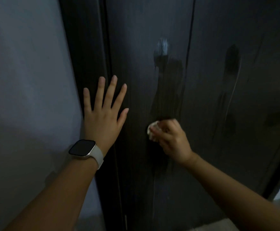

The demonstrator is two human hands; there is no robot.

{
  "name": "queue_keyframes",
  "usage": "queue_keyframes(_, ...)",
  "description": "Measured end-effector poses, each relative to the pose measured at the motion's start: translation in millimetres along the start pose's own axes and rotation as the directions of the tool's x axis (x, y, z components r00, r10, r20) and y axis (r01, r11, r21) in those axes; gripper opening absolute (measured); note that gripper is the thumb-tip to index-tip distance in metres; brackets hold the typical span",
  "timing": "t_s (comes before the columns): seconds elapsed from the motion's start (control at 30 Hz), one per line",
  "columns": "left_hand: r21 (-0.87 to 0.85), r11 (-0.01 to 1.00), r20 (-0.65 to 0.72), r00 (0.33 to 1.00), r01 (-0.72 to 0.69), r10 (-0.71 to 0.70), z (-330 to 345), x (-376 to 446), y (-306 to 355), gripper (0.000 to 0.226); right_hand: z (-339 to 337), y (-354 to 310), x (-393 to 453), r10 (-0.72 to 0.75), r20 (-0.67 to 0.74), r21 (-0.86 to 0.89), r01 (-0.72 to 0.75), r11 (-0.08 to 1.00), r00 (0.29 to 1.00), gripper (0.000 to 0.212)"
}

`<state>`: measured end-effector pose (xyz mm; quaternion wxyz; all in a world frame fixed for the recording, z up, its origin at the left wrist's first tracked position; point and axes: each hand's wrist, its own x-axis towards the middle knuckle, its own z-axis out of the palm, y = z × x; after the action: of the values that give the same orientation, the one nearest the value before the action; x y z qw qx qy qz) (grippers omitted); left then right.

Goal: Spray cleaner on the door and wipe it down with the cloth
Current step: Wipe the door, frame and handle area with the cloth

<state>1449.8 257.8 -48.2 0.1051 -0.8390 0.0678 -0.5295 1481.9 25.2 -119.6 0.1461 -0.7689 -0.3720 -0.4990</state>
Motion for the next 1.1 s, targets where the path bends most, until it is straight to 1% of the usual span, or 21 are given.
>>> queue_keyframes(0.07, -0.001, 1.000, 0.012, 1.000, -0.003, 0.003, -1.6, 1.0, -1.4, 0.067, -23.7, 7.6, 47.2, 0.057, -0.151, 0.018, -0.055, 0.998, 0.987, 0.022)
queue_keyframes(0.13, -0.048, 0.999, -0.001, 1.000, 0.025, -0.025, -3.9, 1.6, -1.5, 0.070, -45.2, 14.1, 94.8, 0.191, -0.309, 0.021, -0.194, 0.981, 0.932, 0.020)
queue_keyframes(0.23, -0.178, 0.975, -0.040, 0.989, 0.130, -0.139, -9.3, 4.1, 1.7, 0.074, -38.9, 14.2, 111.3, 0.276, -0.379, 0.061, -0.274, 0.960, 0.883, 0.018)
queue_keyframes(0.3, -0.204, 0.965, -0.074, 0.980, 0.166, -0.185, -12.4, 5.6, 3.0, 0.072, -14.9, 2.5, 78.0, 0.149, -0.254, 0.059, -0.139, 0.989, 0.956, 0.015)
queue_keyframes(0.37, -0.226, 0.957, -0.109, 0.972, 0.181, -0.210, -14.9, 8.5, 1.2, 0.069, 8.3, -9.9, 27.3, -0.097, -0.025, 0.057, 0.098, 0.994, 0.995, 0.014)
queue_keyframes(0.43, -0.223, 0.954, -0.133, 0.964, 0.198, -0.231, -17.8, 18.1, -2.9, 0.067, 15.3, -12.1, -6.8, -0.300, 0.209, 0.052, 0.296, 0.954, 0.931, 0.020)
queue_keyframes(0.5, -0.208, 0.949, -0.154, 0.950, 0.239, -0.273, -21.8, 36.6, -8.1, 0.064, 7.8, -0.1, 0.3, -0.379, 0.279, 0.035, 0.385, 0.922, 0.882, 0.020)
queue_keyframes(0.53, -0.209, 0.941, -0.161, 0.939, 0.268, -0.303, -24.3, 47.5, -10.6, 0.064, -2.4, 7.1, 17.3, -0.357, 0.265, 0.023, 0.365, 0.931, 0.896, 0.015)
queue_keyframes(0.6, -0.192, 0.932, -0.165, 0.926, 0.308, -0.340, -27.2, 62.7, -13.6, 0.063, -31.6, 24.5, 63.5, -0.268, 0.088, -0.027, 0.272, 0.962, 0.959, 0.016)
queue_keyframes(0.67, -0.142, 0.946, -0.172, 0.934, 0.290, -0.312, -24.1, 64.3, -14.3, 0.060, -62.5, 42.5, 115.0, -0.085, -0.227, -0.164, 0.048, 0.985, 0.970, 0.020)
queue_keyframes(0.73, -0.115, 0.959, -0.170, 0.946, 0.258, -0.275, -18.7, 60.7, -15.4, 0.059, -80.8, 55.5, 155.4, 0.156, -0.495, -0.114, -0.242, 0.964, 0.855, 0.021)
queue_keyframes(0.77, -0.110, 0.961, -0.169, 0.948, 0.255, -0.271, -16.8, 59.8, -15.9, 0.059, -79.4, 53.6, 167.6, 0.253, -0.557, -0.053, -0.338, 0.939, 0.791, 0.026)
queue_keyframes(0.8, -0.104, 0.961, -0.172, 0.947, 0.257, -0.272, -15.7, 59.5, -16.6, 0.059, -70.3, 47.7, 172.0, 0.295, -0.586, -0.020, -0.378, 0.926, 0.754, 0.031)
queue_keyframes(0.83, -0.098, 0.961, -0.175, 0.946, 0.258, -0.272, -15.3, 59.5, -16.7, 0.059, -57.2, 35.5, 170.0, 0.302, -0.574, 0.001, -0.368, 0.930, 0.761, 0.035)
queue_keyframes(0.87, -0.094, 0.963, -0.180, 0.947, 0.254, -0.268, -14.8, 59.7, -16.5, 0.059, -42.8, 22.8, 159.8, 0.251, -0.505, -0.011, -0.297, 0.955, 0.826, 0.036)
queue_keyframes(0.93, -0.095, 0.966, -0.193, 0.947, 0.242, -0.256, -14.6, 59.5, -16.7, 0.059, -14.6, -2.9, 122.7, 0.070, -0.226, -0.031, -0.079, 0.996, 0.972, 0.025)
queue_keyframes(0.97, -0.103, 0.966, -0.197, 0.947, 0.237, -0.253, -14.9, 59.2, -17.5, 0.060, -4.2, -11.9, 99.2, -0.090, -0.083, -0.026, 0.088, 0.996, 0.992, 0.021)
queue_keyframes(1.0, -0.112, 0.966, -0.199, 0.948, 0.231, -0.250, -15.0, 58.7, -18.6, 0.060, 0.8, -15.9, 78.4, -0.278, 0.029, -0.032, 0.279, 0.960, 0.960, 0.023)
queue_keyframes(1.03, -0.121, 0.967, -0.202, 0.948, 0.225, -0.246, -14.9, 58.1, -19.7, 0.061, 0.5, -11.4, 69.1, -0.448, 0.145, -0.043, 0.458, 0.888, 0.882, 0.028)
queue_keyframes(1.07, -0.129, 0.967, -0.207, 0.948, 0.219, -0.242, -14.6, 57.8, -20.3, 0.061, -5.5, -1.3, 70.1, -0.539, 0.213, -0.024, 0.556, 0.831, 0.815, 0.028)
queue_keyframes(1.1, -0.135, 0.967, -0.213, 0.947, 0.215, -0.240, -14.2, 58.0, -20.7, 0.061, -15.9, 6.1, 83.9, -0.557, 0.217, 0.006, 0.569, 0.822, 0.802, 0.022)
